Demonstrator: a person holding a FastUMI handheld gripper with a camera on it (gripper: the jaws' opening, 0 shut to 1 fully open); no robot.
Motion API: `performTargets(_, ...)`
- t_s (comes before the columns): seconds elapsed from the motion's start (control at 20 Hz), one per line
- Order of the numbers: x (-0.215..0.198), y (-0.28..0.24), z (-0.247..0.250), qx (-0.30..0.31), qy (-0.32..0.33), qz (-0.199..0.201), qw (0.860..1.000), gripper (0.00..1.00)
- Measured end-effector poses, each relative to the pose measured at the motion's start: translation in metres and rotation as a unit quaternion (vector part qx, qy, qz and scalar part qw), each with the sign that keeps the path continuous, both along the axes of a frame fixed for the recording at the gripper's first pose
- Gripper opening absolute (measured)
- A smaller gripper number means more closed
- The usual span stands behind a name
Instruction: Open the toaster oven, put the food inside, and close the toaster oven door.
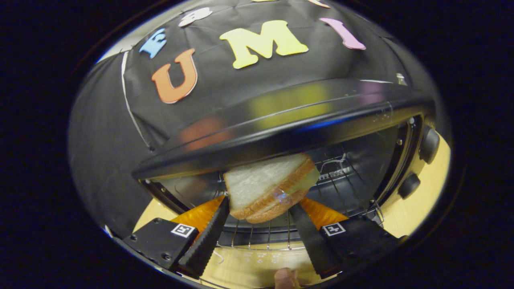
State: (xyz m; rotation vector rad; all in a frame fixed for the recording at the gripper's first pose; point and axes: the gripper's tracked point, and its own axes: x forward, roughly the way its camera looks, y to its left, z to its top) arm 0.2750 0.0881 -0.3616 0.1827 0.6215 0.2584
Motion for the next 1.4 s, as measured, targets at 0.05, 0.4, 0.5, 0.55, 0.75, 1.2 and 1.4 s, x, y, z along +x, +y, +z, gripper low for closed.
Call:
performTargets(0.05, -0.004, -0.001, -0.002, -0.035, 0.002, 0.014, 0.999, 1.0)
performTargets(0.4, -0.038, -0.003, -0.016, -0.153, 0.015, 0.022, 0.988, 0.99)
performTargets(0.5, -0.054, -0.01, -0.011, -0.138, 0.019, 0.008, 0.99, 1.0)
performTargets(0.55, -0.061, -0.011, -0.023, -0.122, 0.03, -0.001, 0.992, 1.0)
performTargets(0.75, -0.098, -0.031, -0.026, -0.1, 0.051, -0.036, 0.993, 1.0)
performTargets(1.2, -0.172, -0.051, -0.016, -0.091, -0.015, -0.049, 0.995, 1.0)
performTargets(1.4, -0.199, -0.049, -0.047, -0.082, 0.038, -0.042, 0.995, 1.0)
